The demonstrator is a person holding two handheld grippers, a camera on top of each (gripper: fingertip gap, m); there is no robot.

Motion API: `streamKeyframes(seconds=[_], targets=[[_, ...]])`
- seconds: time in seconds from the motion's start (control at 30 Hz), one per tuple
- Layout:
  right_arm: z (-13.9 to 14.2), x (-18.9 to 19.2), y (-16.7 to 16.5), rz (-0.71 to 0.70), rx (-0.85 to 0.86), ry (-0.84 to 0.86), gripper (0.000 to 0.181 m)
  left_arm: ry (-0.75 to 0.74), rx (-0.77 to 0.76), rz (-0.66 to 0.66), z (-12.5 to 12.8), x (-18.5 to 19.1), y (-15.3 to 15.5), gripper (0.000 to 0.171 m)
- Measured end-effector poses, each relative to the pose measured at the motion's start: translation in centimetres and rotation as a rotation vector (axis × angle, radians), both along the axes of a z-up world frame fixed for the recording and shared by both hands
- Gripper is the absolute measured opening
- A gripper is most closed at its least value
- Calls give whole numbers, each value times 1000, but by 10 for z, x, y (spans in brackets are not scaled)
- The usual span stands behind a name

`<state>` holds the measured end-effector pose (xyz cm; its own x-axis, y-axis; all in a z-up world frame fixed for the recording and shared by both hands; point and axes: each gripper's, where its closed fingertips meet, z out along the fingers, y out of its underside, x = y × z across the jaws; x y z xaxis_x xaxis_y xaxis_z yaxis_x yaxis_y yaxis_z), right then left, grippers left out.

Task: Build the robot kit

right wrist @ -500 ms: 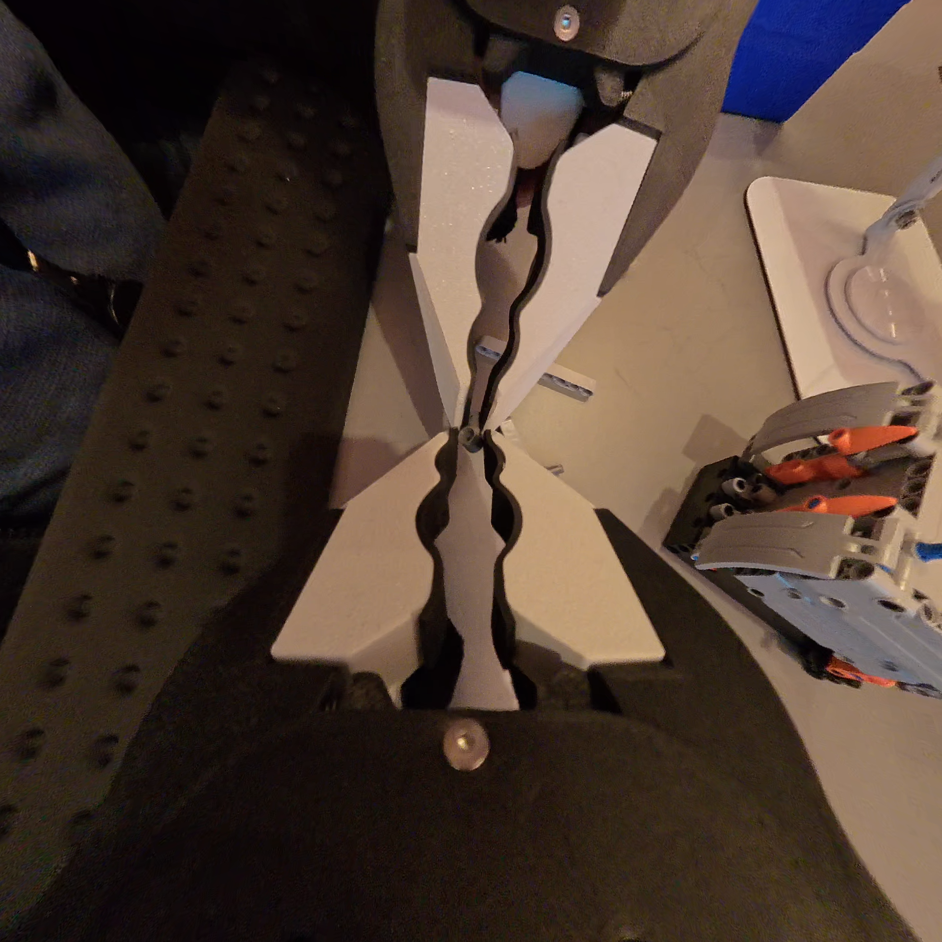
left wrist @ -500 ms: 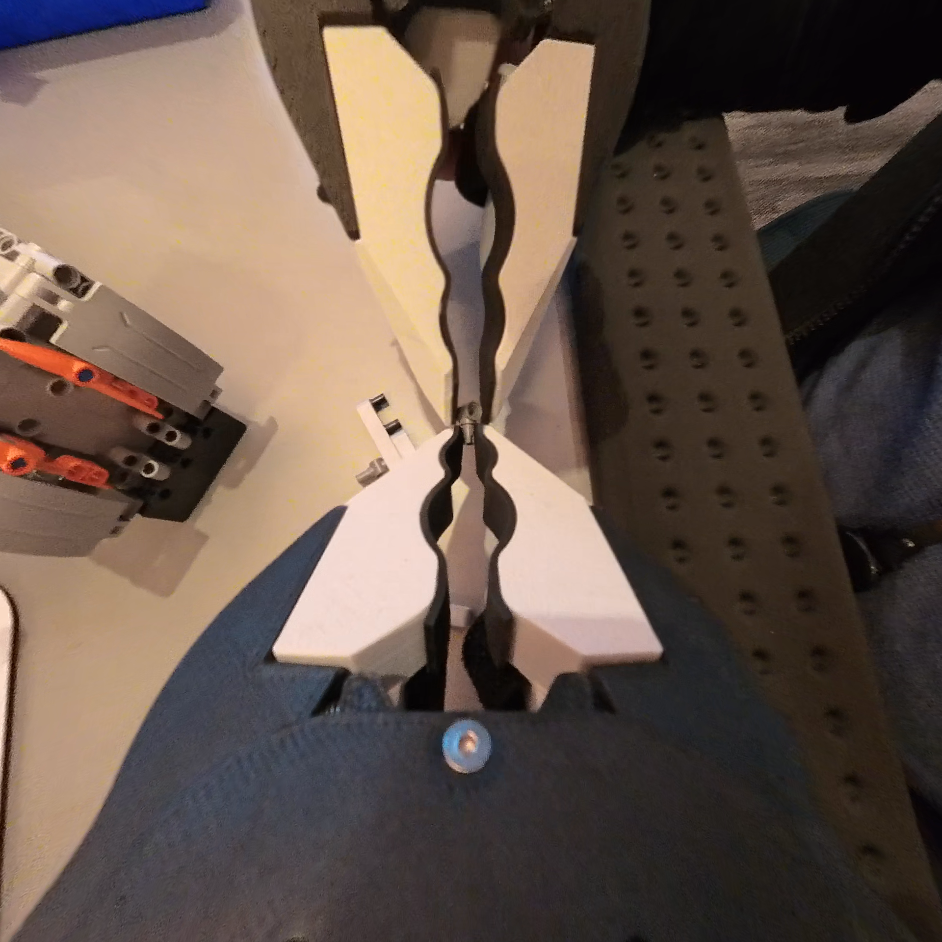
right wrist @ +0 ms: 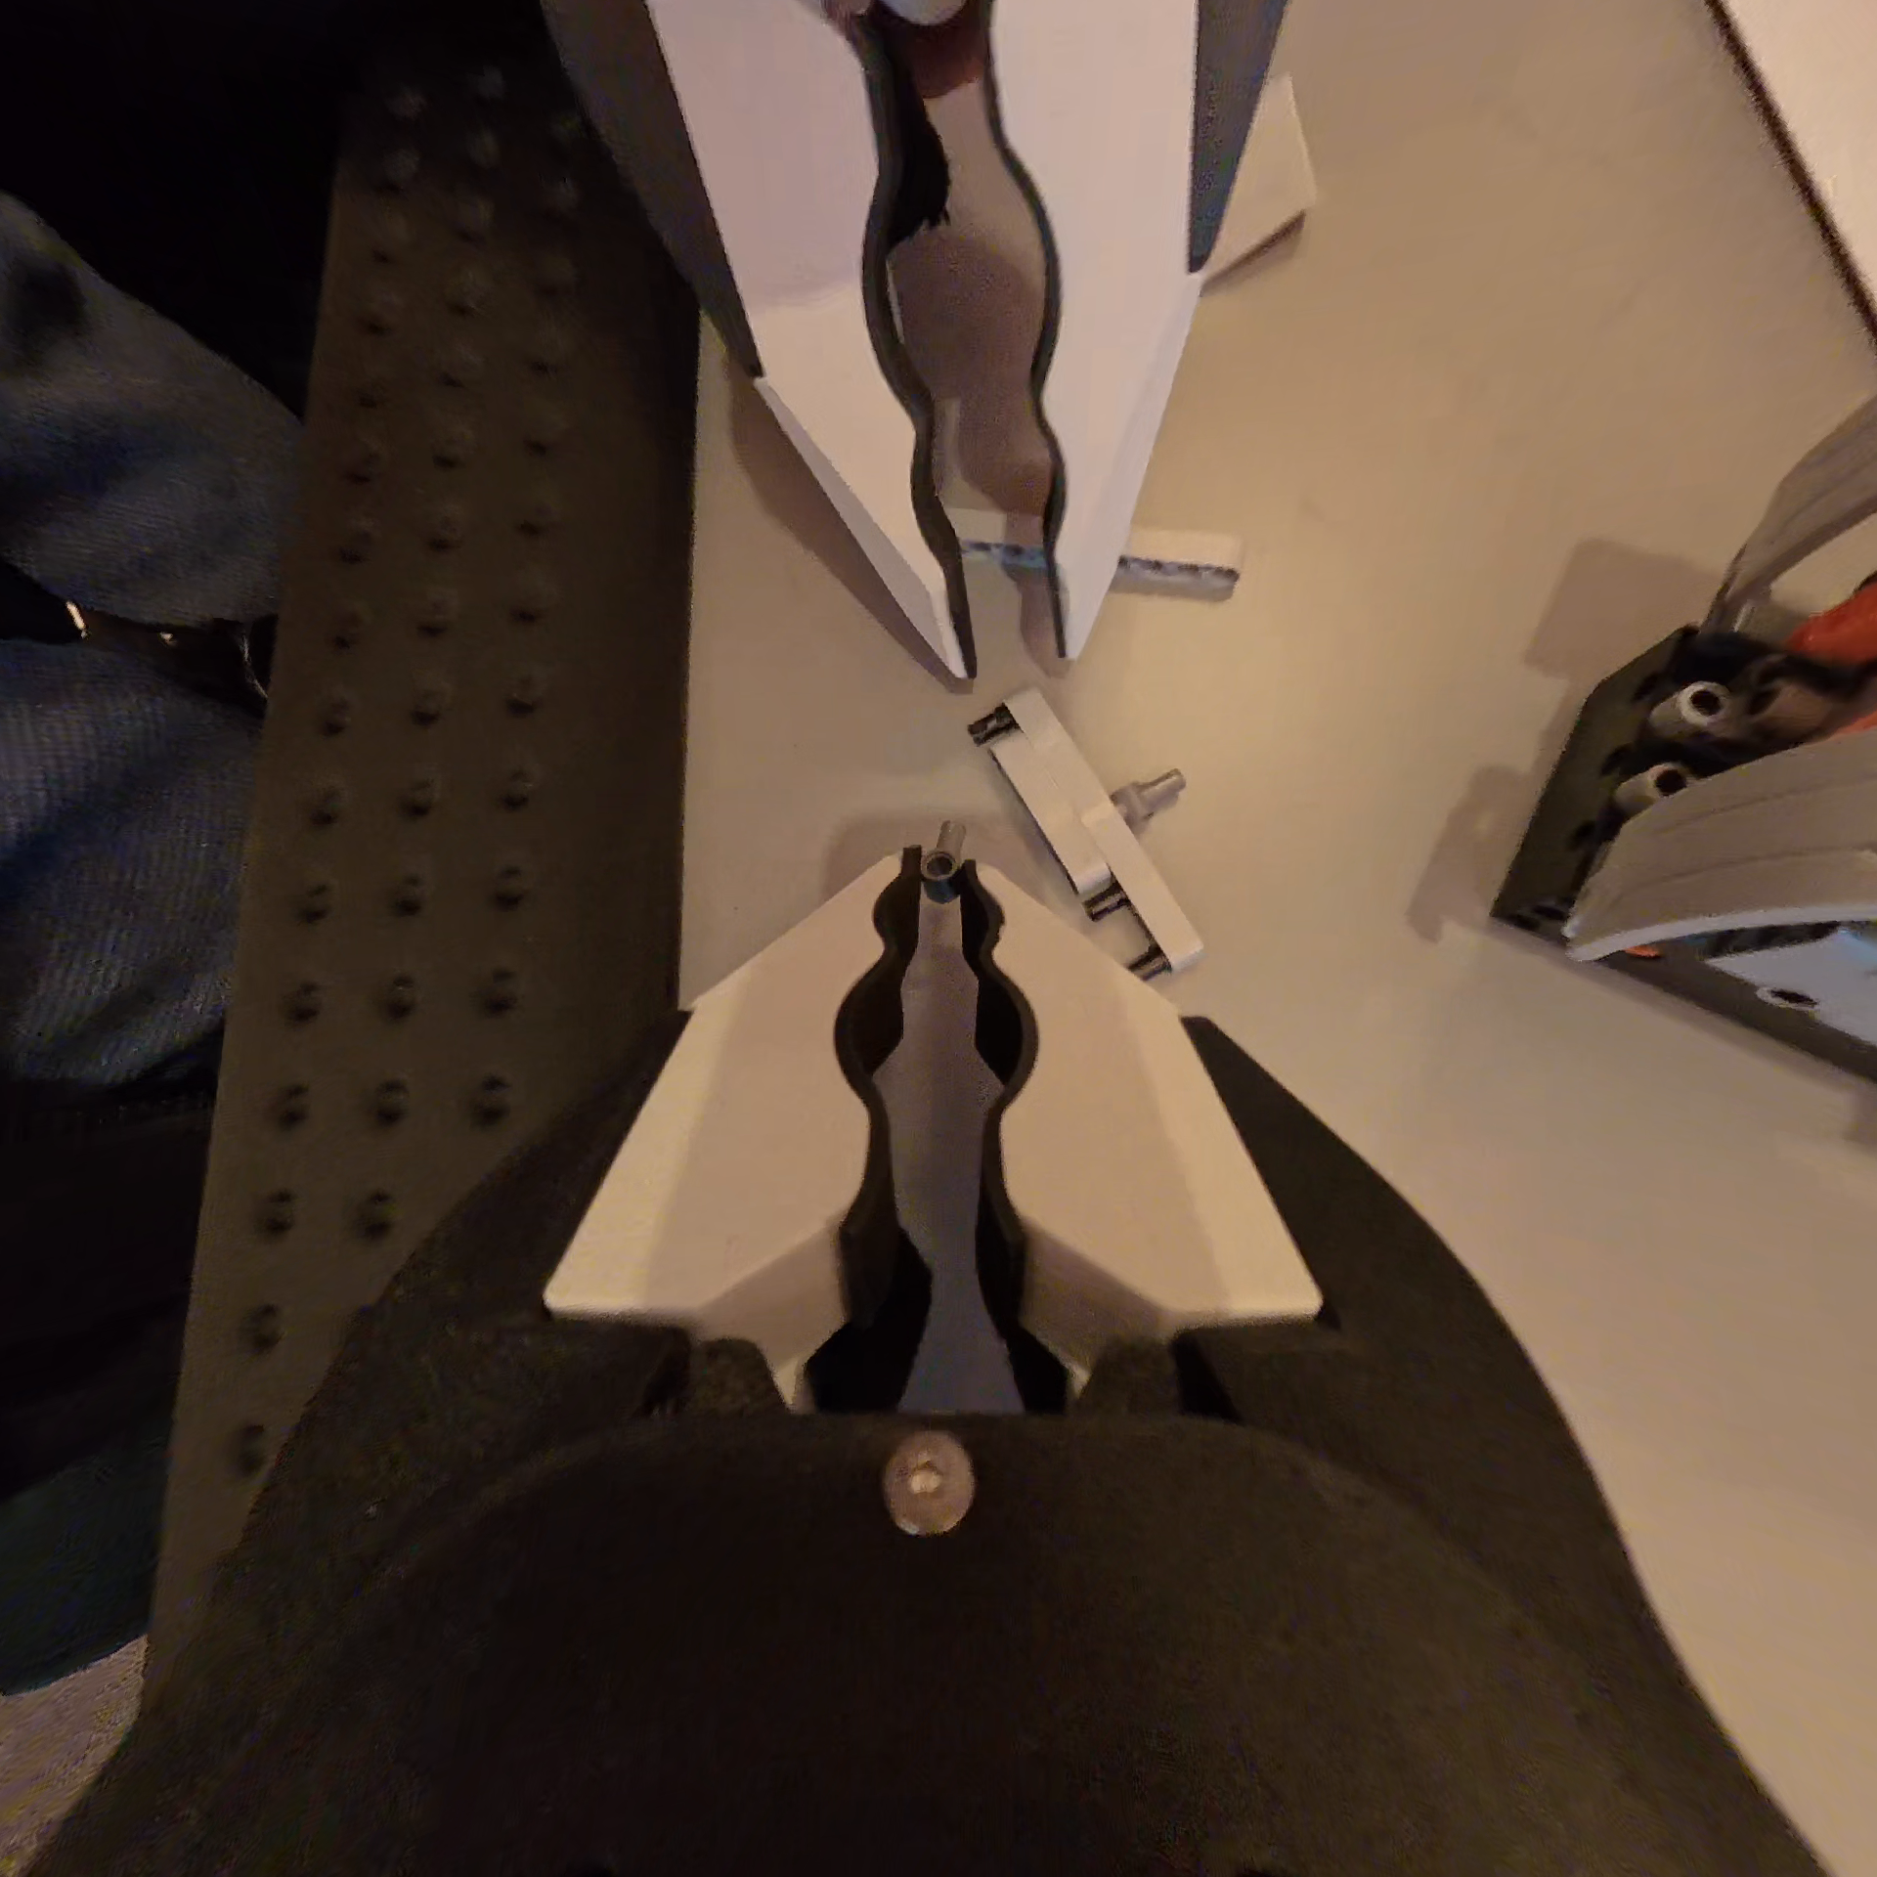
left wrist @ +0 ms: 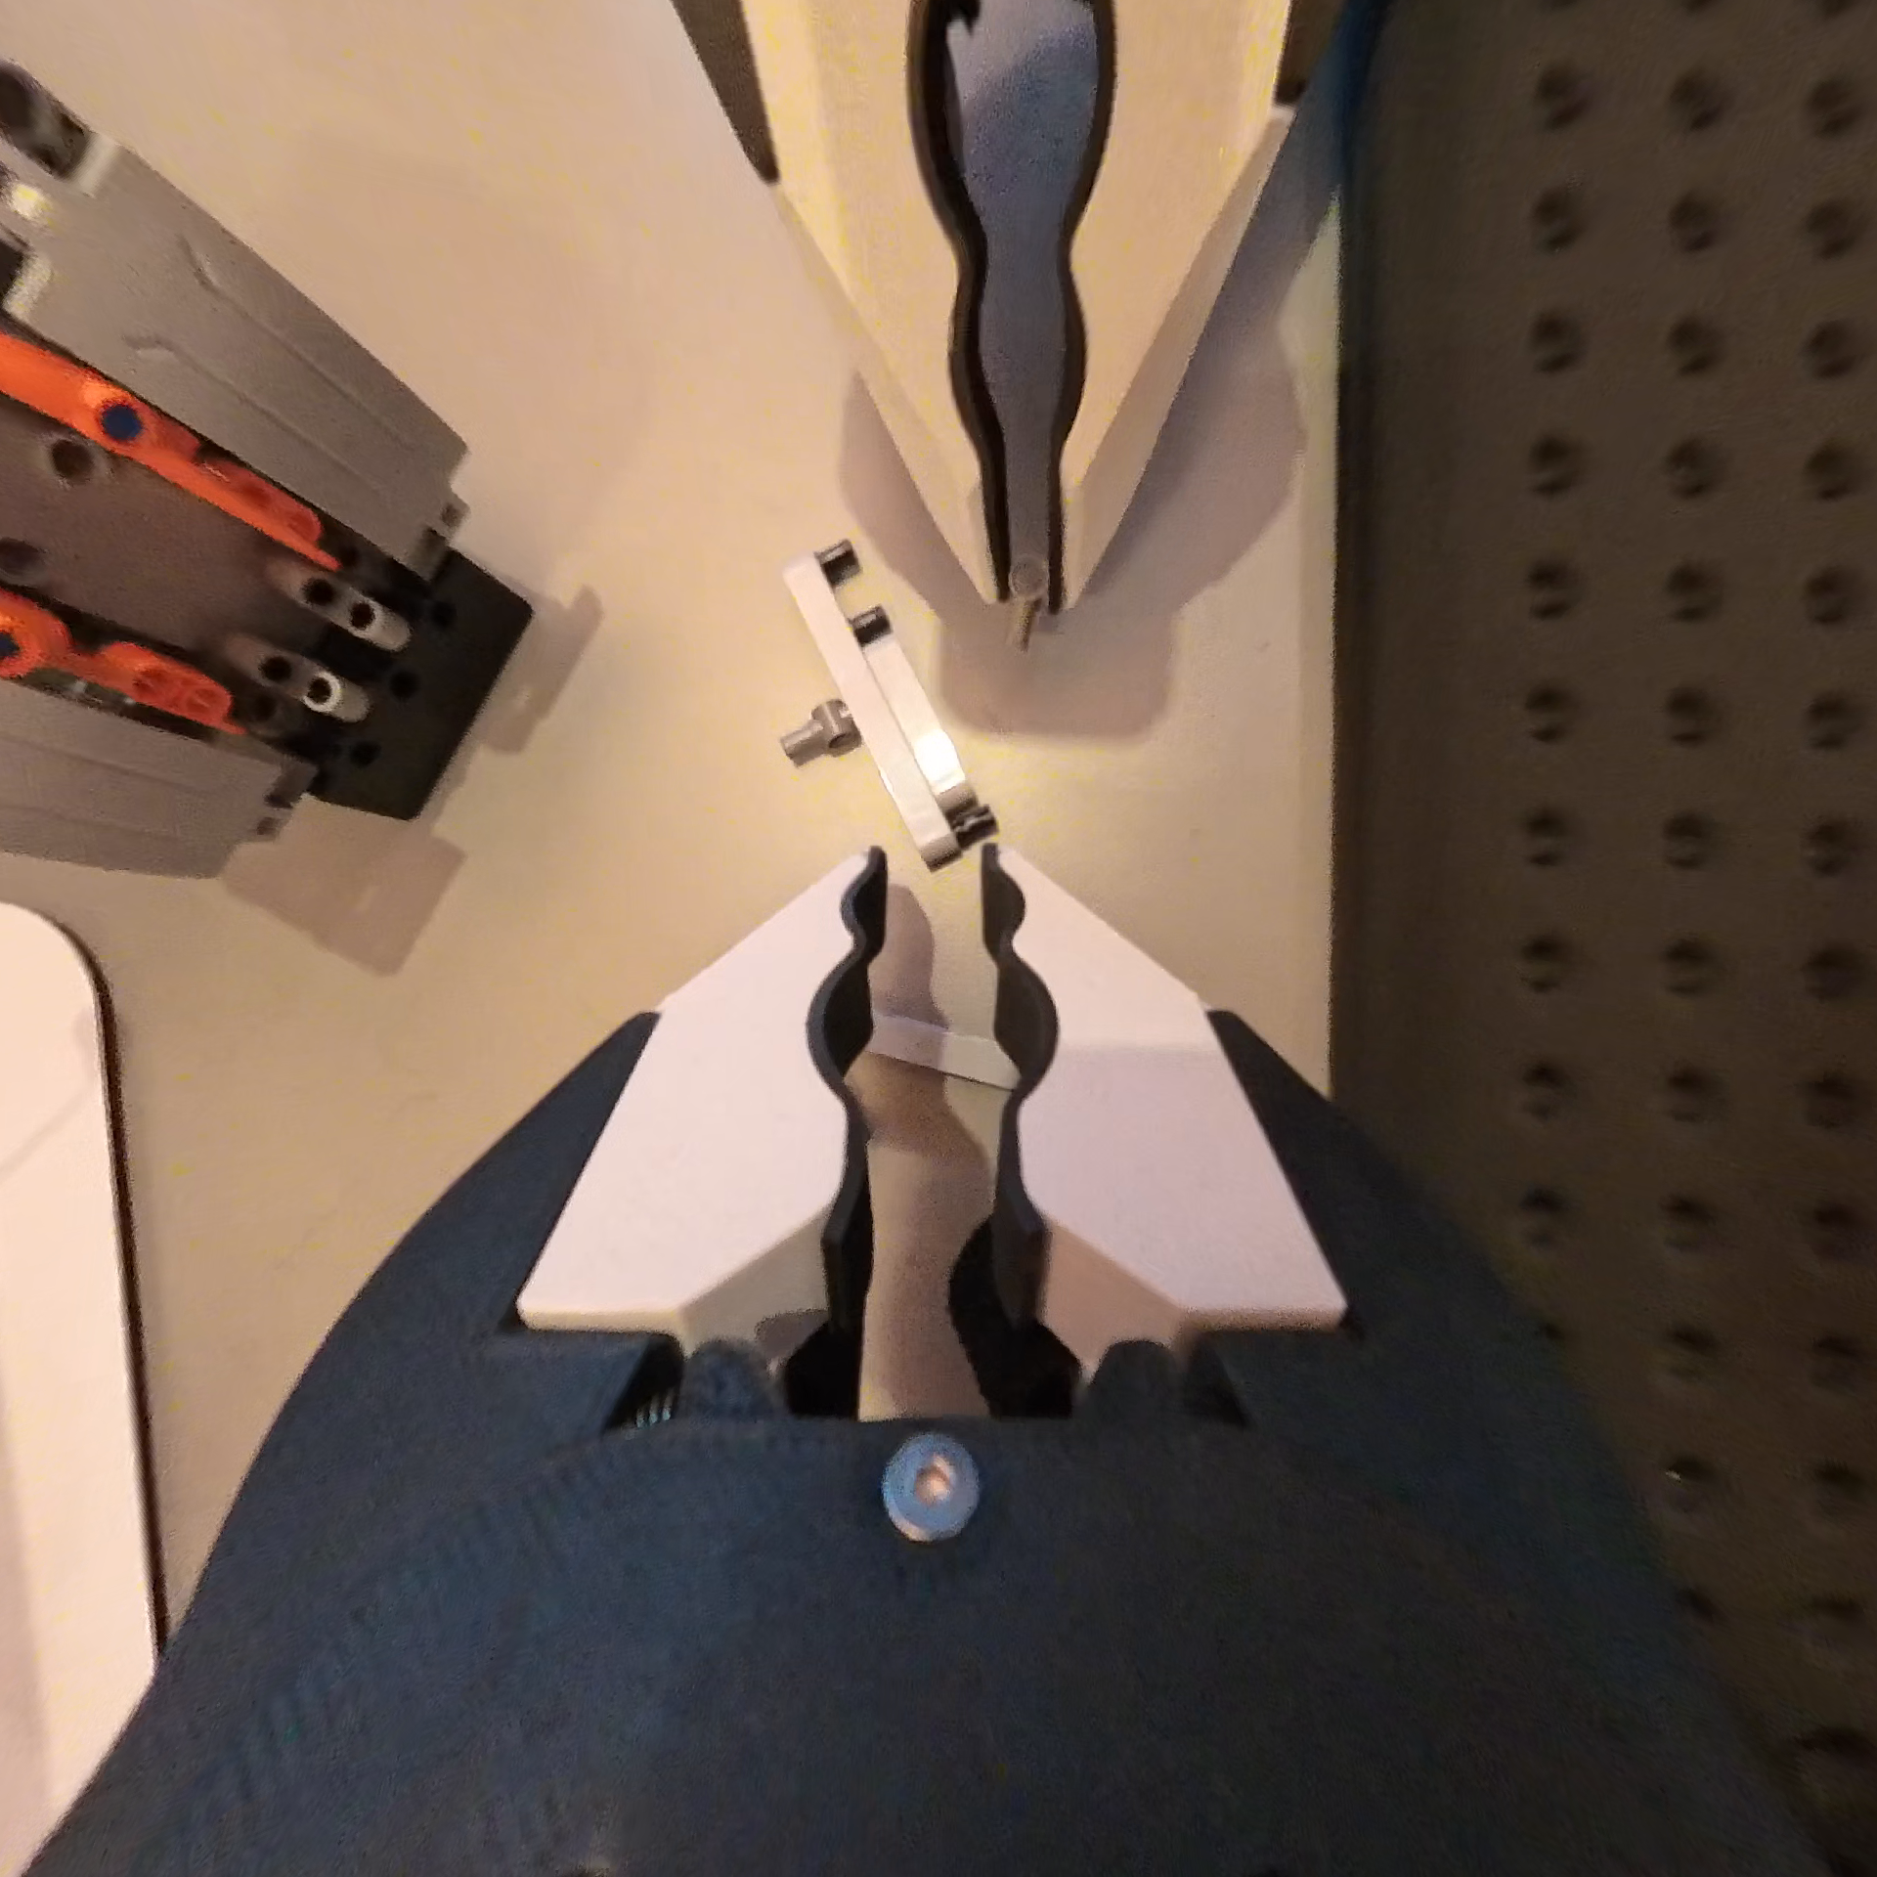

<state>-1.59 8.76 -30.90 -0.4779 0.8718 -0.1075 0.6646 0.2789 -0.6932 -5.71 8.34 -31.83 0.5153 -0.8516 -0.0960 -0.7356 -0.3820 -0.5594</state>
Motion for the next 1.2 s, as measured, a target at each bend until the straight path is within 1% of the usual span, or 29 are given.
streamKeyframes(seconds=[0.13, 0.23, 0.33, 0.53, 0.73, 0.9, 1.07, 1.2], targets=[[-9, 0, -1, -28, -55, -64, 5, 36, -33, -16, -14, 4, -2, 10], [-12, 0, -2, -46, -79, -88, 5, 28, -27, -9, -14, 11, -1, 6], [-16, 1, -2, -57, -89, -109, 5, 22, -25, 4, -14, 17, 1, 6], [-18, 3, -1, -100, -163, -139, 4, 8, -16, 55, -14, 28, 4, 5], [-17, 4, 5, -162, -251, -148, 5, 19, -5, 116, -14, 28, 9, 2], [-17, 5, 5, -157, -262, -144, 5, 43, 23, 123, -14, 27, 11, 0], [-14, 6, 7, -158, -288, -140, 5, 29, 5, 118, -14, 25, 9, 0], [-16, 8, 6, -151, -299, -152, 5, 18, -7, 107, -13, 26, 7, 4]])
